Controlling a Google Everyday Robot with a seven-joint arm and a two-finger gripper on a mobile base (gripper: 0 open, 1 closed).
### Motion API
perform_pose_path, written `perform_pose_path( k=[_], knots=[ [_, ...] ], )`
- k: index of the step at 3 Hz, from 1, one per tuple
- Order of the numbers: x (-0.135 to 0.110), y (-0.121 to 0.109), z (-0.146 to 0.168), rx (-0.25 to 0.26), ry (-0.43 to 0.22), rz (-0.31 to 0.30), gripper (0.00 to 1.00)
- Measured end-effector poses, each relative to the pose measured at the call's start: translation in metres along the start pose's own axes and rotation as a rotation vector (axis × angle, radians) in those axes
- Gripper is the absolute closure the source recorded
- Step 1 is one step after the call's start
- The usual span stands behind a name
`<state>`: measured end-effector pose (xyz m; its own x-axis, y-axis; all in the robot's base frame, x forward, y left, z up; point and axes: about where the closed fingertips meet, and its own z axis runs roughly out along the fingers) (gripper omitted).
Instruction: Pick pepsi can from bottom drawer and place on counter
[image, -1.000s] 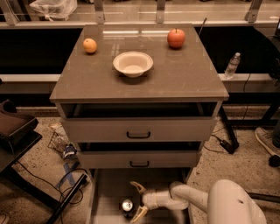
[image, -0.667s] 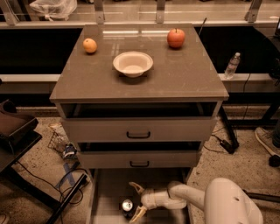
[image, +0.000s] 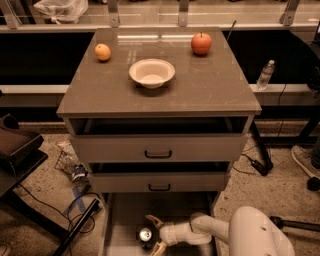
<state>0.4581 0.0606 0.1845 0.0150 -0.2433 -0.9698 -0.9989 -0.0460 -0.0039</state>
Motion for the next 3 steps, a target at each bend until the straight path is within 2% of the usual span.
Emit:
perform_pose_path(
  k=[1, 2, 3],
  knots=[
    [0.0, 0.009, 0.004, -0.008, -0.017, -0.004, 0.26],
    [-0.016, 0.016, 0.01, -0.015, -0.04, -0.019, 0.49],
    [-0.047, 0.023, 0.015, 0.007, -0.108, -0.036, 0.8]
  ],
)
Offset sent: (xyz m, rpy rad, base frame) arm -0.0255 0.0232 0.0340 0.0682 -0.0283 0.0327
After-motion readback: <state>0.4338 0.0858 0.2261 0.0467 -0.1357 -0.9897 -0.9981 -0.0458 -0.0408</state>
